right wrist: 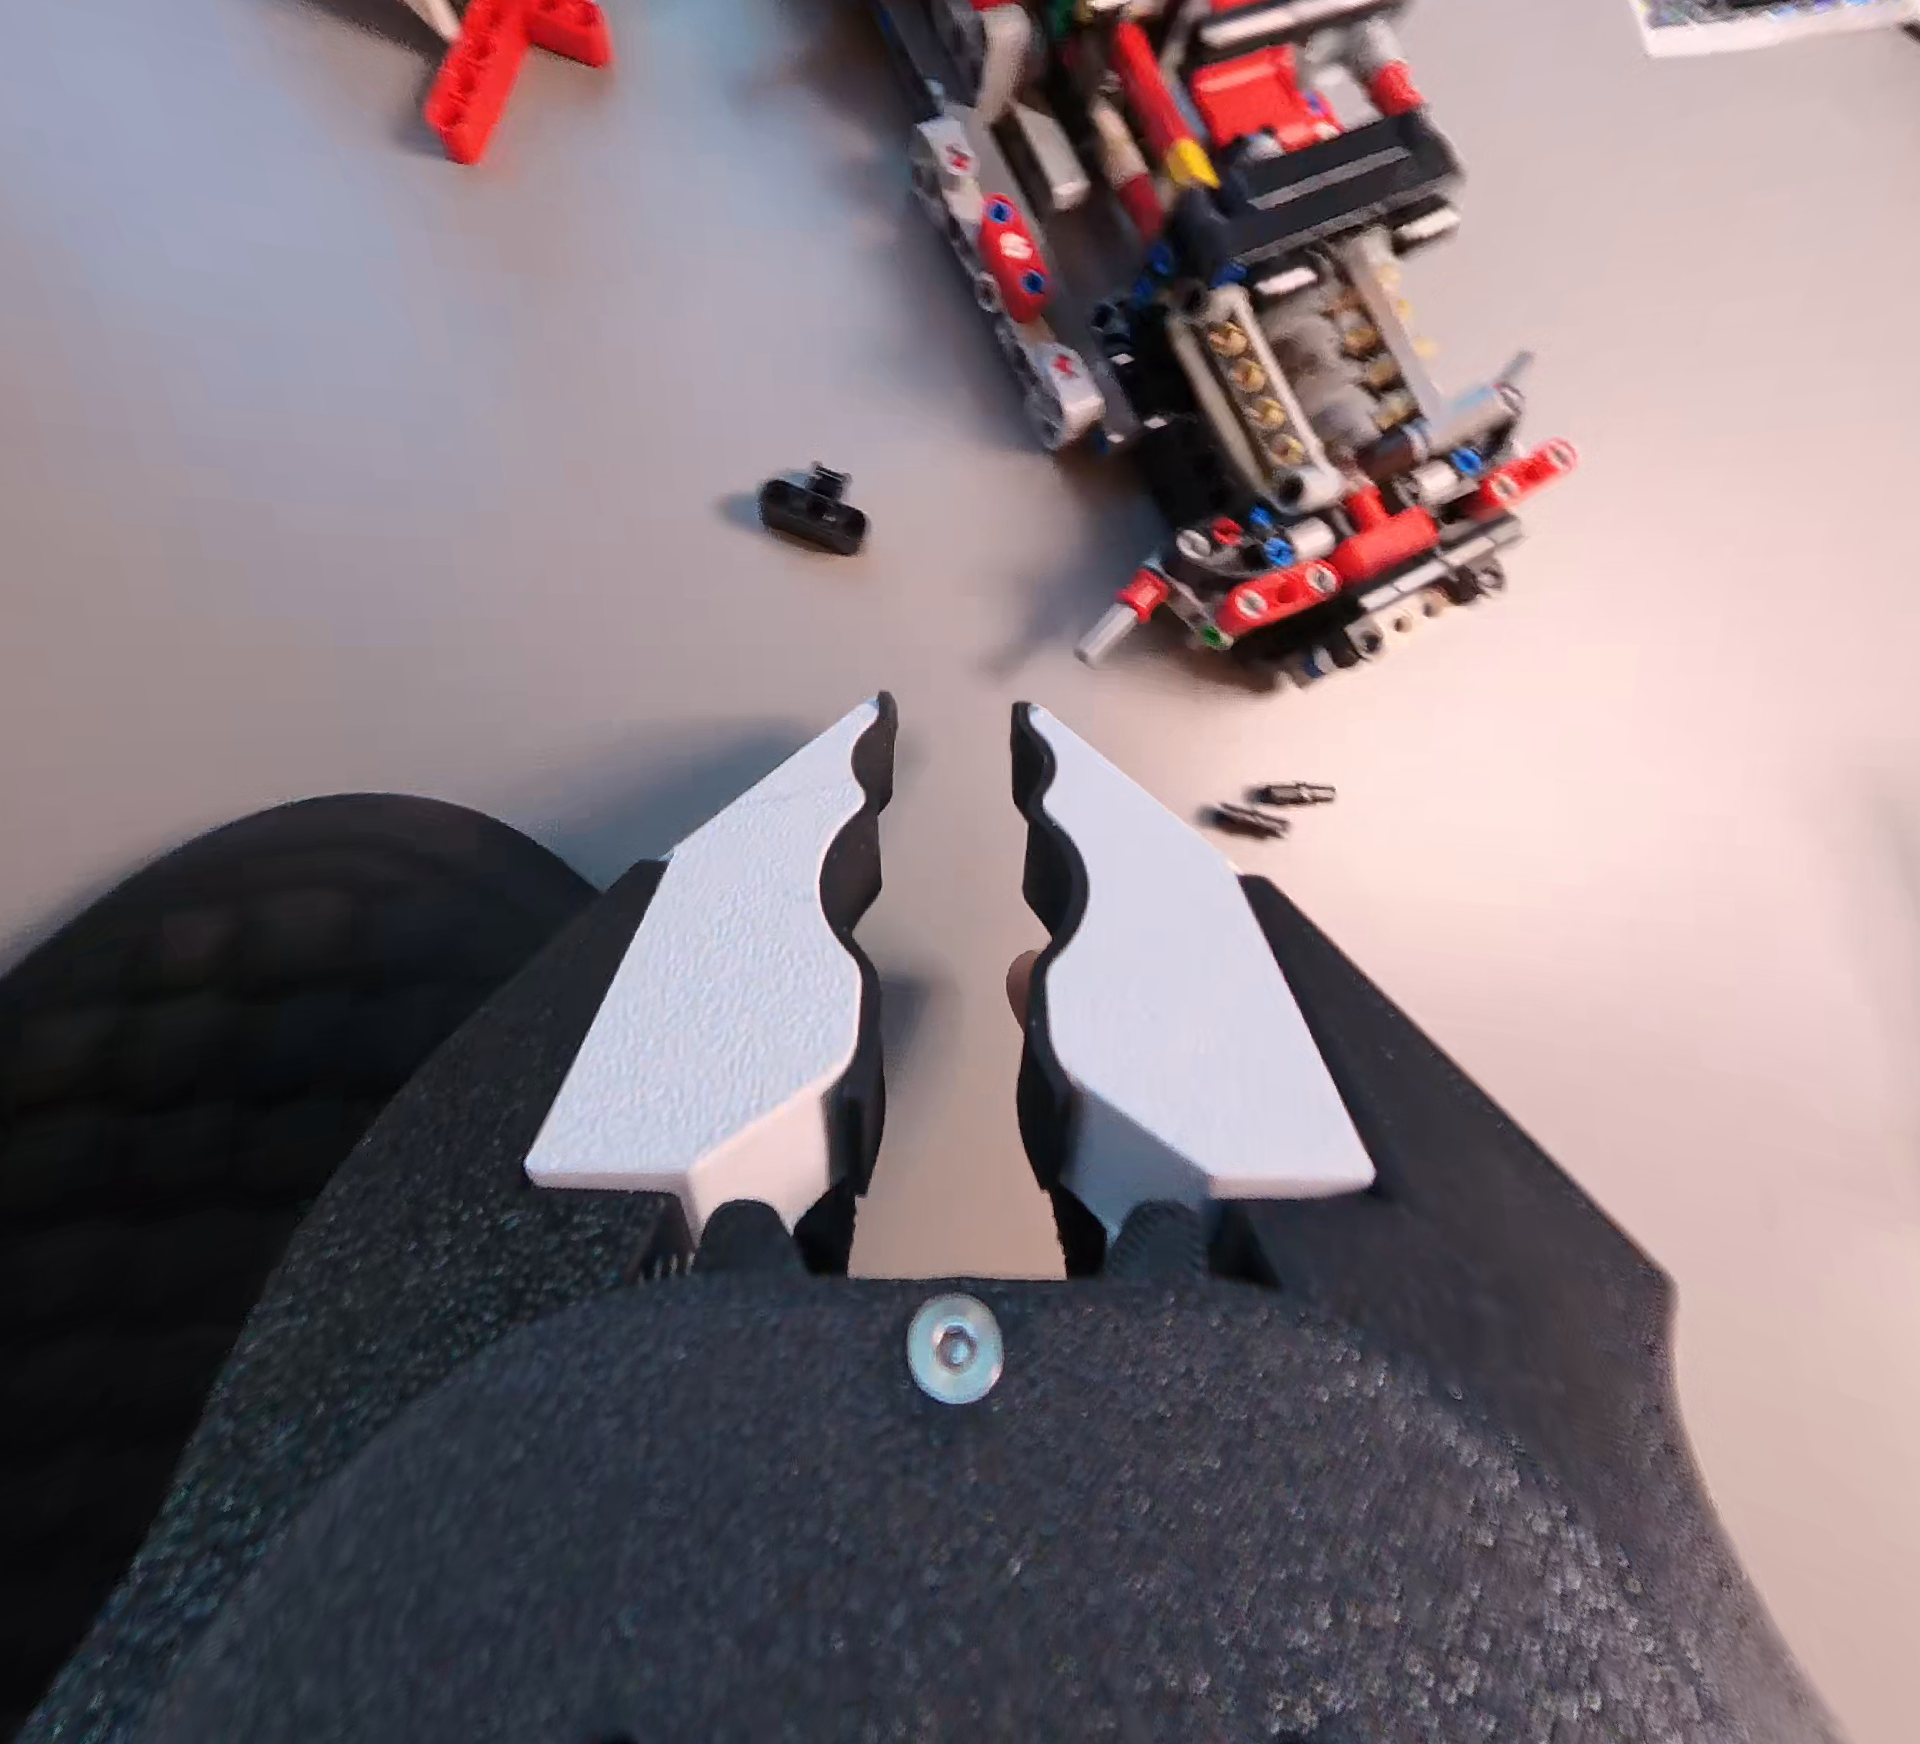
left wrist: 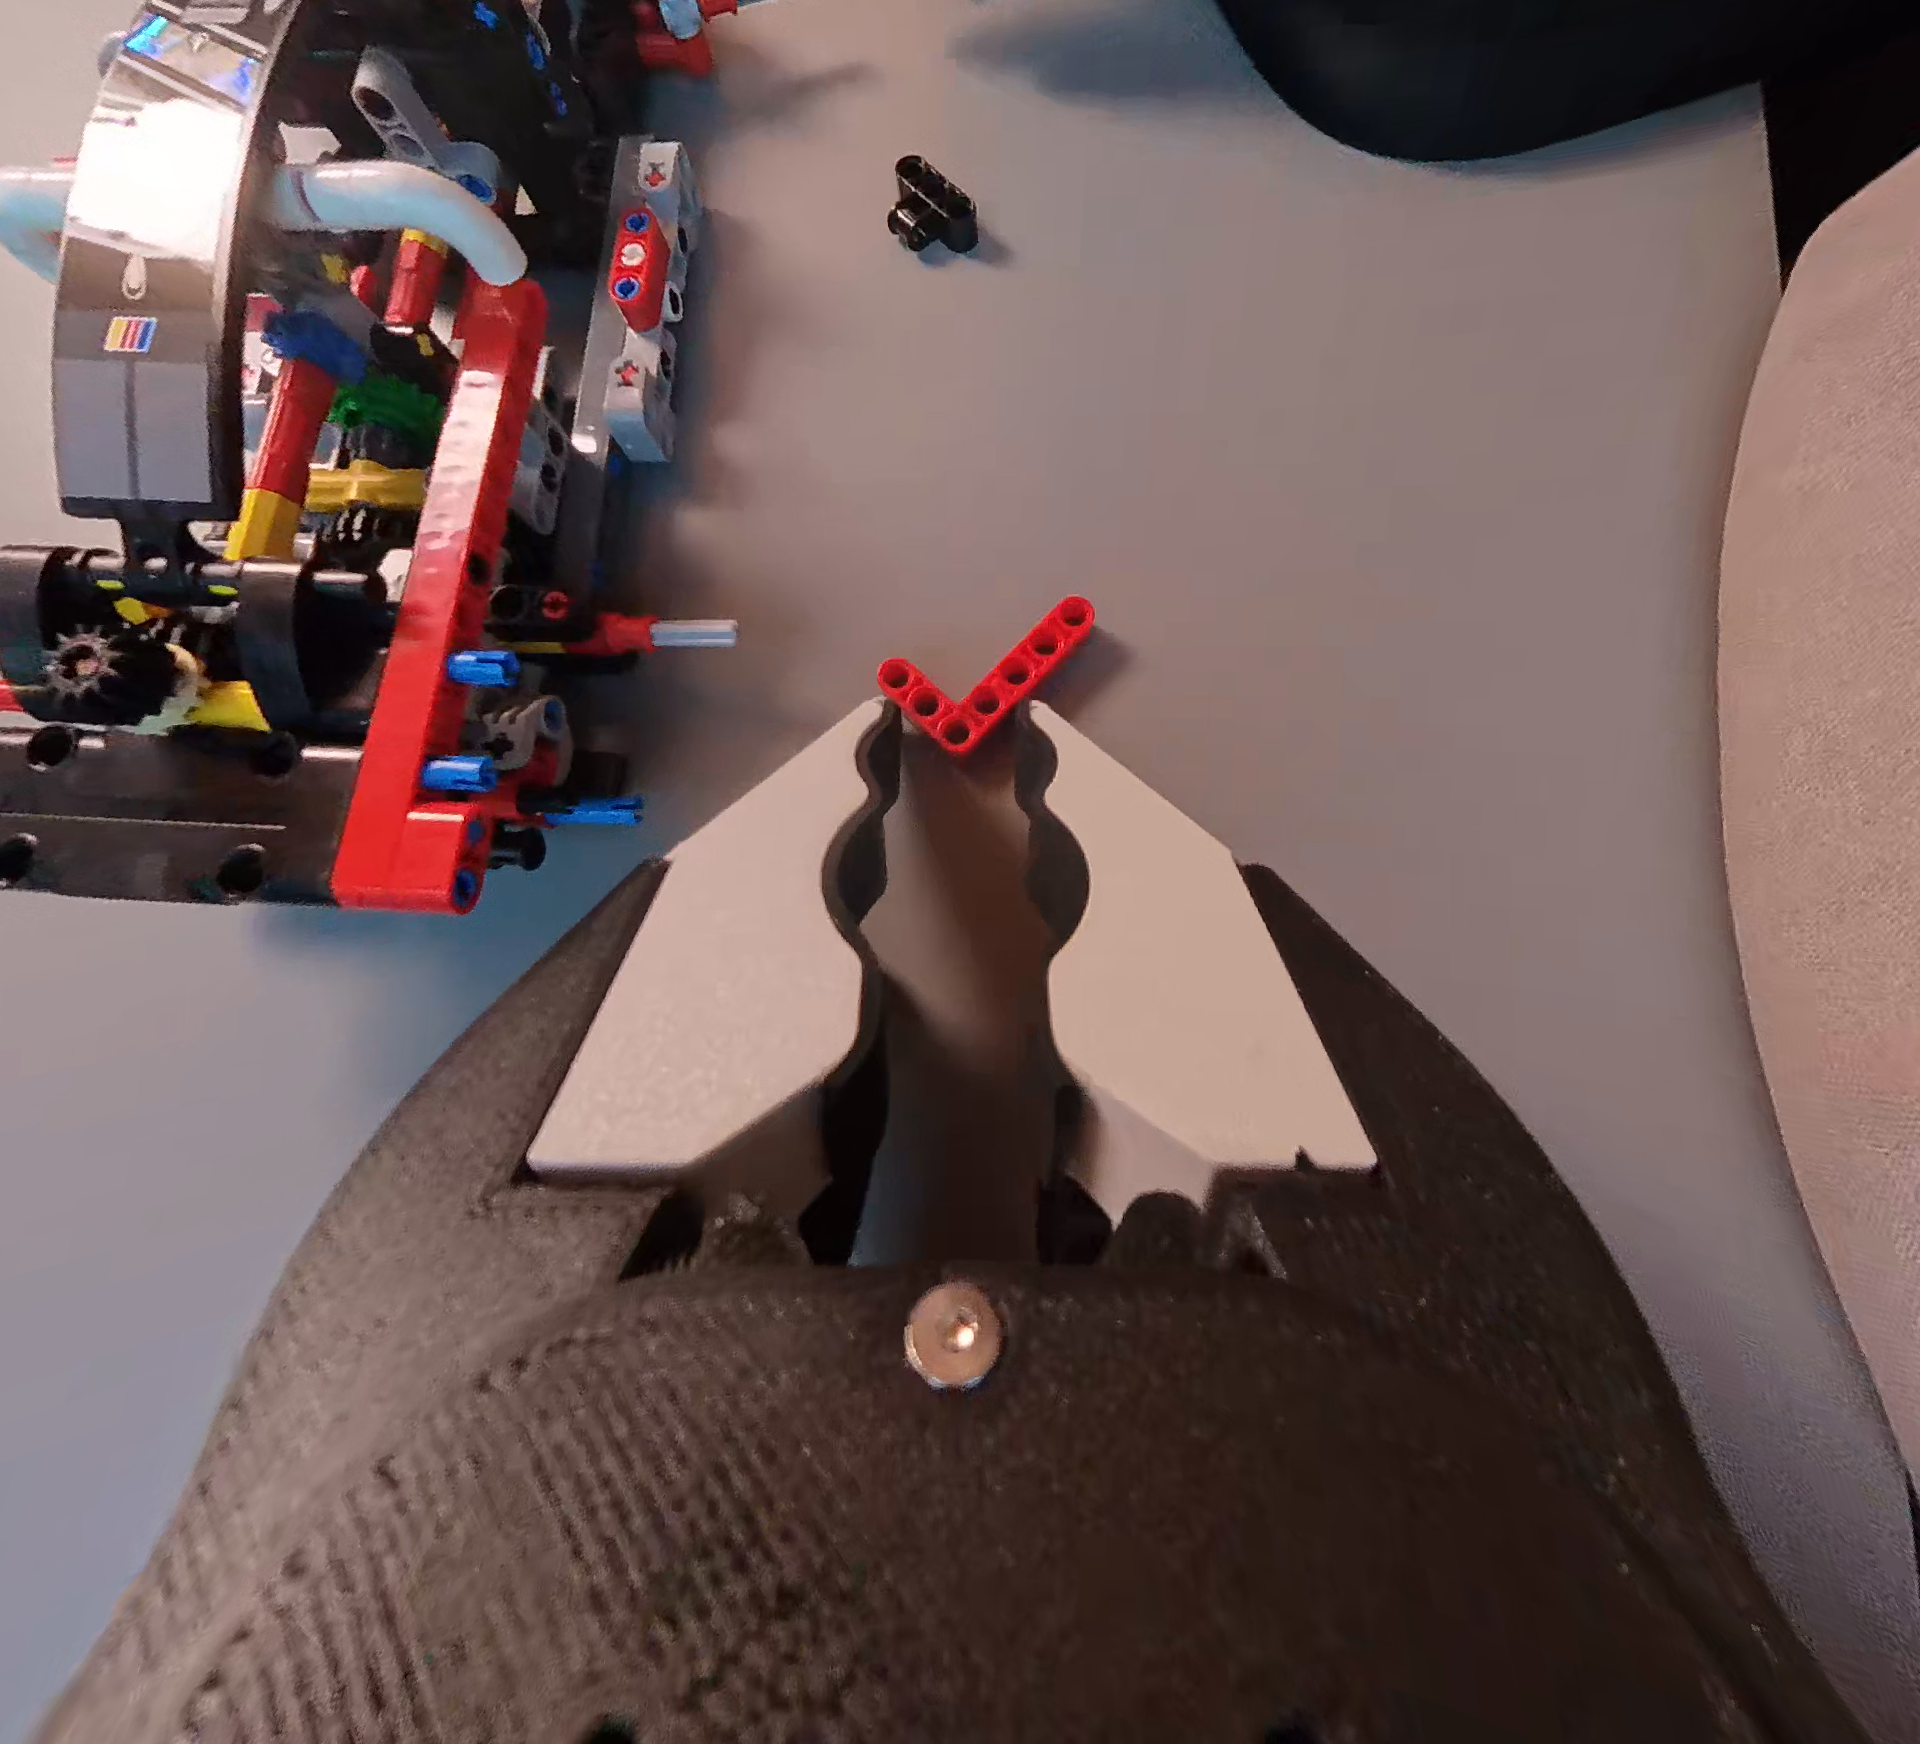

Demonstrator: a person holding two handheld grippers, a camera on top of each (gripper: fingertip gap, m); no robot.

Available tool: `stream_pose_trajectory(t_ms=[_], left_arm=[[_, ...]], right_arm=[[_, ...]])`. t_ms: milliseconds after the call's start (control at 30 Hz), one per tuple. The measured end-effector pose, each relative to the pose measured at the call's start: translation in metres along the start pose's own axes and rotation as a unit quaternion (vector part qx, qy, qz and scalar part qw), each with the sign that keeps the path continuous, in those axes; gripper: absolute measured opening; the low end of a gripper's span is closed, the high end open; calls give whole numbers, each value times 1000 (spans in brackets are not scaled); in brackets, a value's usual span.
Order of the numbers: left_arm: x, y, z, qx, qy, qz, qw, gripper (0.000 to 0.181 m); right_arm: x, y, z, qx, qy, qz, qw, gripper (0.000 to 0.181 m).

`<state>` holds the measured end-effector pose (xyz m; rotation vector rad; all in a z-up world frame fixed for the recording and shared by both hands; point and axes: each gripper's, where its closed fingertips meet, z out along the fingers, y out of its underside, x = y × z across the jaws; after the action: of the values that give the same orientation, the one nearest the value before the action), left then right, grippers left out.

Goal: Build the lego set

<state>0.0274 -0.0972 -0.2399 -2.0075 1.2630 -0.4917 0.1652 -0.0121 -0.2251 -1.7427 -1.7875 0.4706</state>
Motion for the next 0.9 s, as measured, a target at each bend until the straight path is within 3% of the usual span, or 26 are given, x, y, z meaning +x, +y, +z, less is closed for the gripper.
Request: stream_pose_trajectory(t_ms=[167,300,633,900], left_arm=[[-6,6,-7,9,2,10,1000,18],[-6,8,-12,20,22,33,999,18],[6,17,-23,29,113,87,989,15],[-6,15,-18,30,83,95,992,15]], right_arm=[[48,24,-10,-11,51,49,997,18],[63,35,-3,-14,32,67,997,18],[65,33,5,-16,-42,66,997,23],[63,32,9,-40,-64,45,996,22]])
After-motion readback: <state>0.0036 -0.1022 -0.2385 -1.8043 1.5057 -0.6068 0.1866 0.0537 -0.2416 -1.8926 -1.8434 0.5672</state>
